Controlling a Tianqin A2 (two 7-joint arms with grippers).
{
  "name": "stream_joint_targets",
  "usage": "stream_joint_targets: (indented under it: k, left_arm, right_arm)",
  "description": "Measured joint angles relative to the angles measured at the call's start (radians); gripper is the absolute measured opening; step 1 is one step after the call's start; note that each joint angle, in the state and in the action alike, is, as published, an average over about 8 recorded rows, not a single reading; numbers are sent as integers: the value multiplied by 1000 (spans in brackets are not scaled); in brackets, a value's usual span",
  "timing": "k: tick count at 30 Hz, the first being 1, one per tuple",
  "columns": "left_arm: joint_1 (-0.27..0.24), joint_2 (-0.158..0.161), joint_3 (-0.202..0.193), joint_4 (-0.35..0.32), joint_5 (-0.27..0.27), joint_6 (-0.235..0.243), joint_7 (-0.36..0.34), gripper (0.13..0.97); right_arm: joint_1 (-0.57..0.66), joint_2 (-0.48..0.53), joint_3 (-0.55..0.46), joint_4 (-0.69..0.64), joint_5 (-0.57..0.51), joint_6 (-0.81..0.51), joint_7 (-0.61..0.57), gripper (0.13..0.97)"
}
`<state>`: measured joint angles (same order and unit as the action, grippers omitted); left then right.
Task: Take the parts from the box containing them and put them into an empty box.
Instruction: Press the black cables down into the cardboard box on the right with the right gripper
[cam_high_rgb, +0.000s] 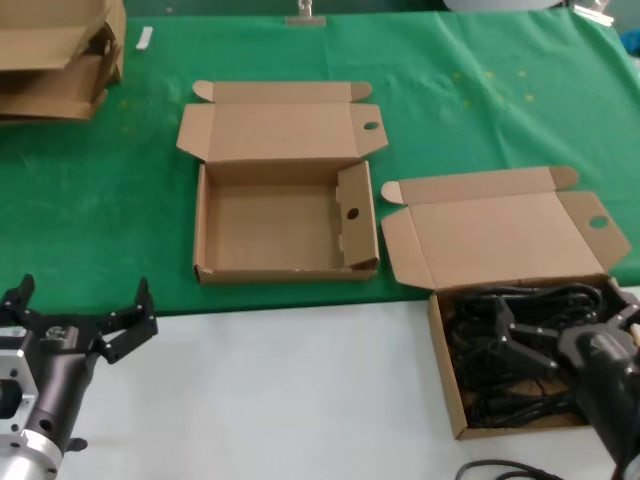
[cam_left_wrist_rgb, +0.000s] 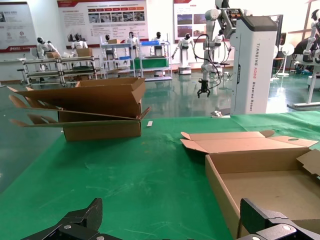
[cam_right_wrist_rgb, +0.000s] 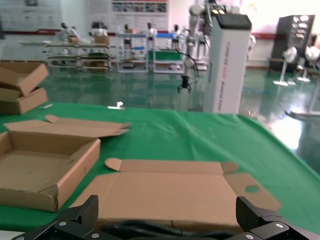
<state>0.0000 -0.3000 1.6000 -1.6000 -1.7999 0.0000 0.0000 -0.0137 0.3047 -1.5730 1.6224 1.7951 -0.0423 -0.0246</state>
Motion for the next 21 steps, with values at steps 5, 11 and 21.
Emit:
stream_joint_targets:
  k: [5, 11, 21]
  left_arm:
    - [0, 0, 0, 0, 0, 0, 0, 966]
    - [0, 0, 0, 0, 0, 0, 0, 966]
    - [0, 0, 0, 0, 0, 0, 0, 966]
  right_arm:
    - [-27, 30, 55, 36, 6, -88, -58, 966]
    - [-54, 135, 115, 60, 34, -240, -142, 966]
    - [-20, 358, 156, -18, 51, -565, -489, 966]
